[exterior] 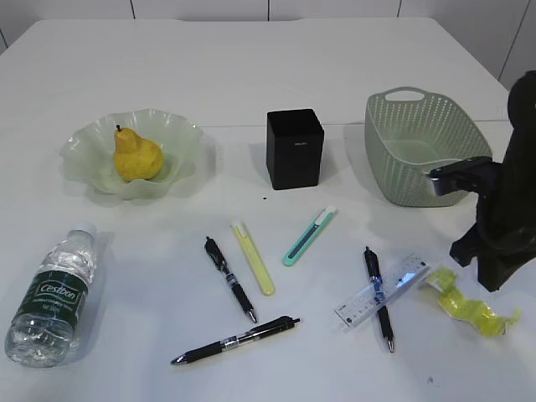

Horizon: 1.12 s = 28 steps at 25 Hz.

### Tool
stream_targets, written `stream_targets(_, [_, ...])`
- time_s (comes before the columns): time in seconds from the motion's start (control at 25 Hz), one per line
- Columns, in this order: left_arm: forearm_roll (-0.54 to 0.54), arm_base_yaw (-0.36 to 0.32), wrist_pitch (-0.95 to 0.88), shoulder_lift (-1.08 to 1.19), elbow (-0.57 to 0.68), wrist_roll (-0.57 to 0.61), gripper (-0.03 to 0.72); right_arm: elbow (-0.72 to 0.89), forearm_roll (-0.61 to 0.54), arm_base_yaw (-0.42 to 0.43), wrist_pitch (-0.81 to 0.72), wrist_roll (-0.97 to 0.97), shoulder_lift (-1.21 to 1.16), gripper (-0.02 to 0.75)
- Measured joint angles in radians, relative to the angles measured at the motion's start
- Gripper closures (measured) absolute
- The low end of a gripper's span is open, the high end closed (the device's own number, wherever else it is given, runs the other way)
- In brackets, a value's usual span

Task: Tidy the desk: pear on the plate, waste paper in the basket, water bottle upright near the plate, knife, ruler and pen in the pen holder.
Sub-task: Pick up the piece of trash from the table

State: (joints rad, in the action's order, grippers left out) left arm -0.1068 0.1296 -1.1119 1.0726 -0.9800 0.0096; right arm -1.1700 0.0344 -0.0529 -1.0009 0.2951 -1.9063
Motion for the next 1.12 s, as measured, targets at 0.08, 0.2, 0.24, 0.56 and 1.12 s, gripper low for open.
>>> stream_targets(0.08, [0.0, 0.0, 0.0, 0.0, 0.0, 0.0, 0.178, 0.0, 0.0, 0.0, -0.002, 0.0, 0.011, 0.75])
stream_targets(0.2, [0.0, 0.0, 0.0, 0.0, 0.0, 0.0, 0.178, 0.0, 0.0, 0.0, -0.006, 0.0, 0.012, 0.75])
stream_targets(0.24, [0.0, 0.0, 0.0, 0.0, 0.0, 0.0, 0.178, 0.0, -0.004, 0.0, -0.006, 0.0, 0.012, 0.75])
stream_targets(0.56, [0.0, 0.0, 0.002, 0.0, 0.0, 0.002, 0.178, 0.0, -0.056, 0.0, -0.02, 0.043, 0.012, 0.43])
stream_targets(1.12, [0.0, 0.0, 0.022, 0.0, 0.0, 0.002, 0.178, 0.07, -0.115, -0.002, -0.029, 0.134, 0.012, 0.223])
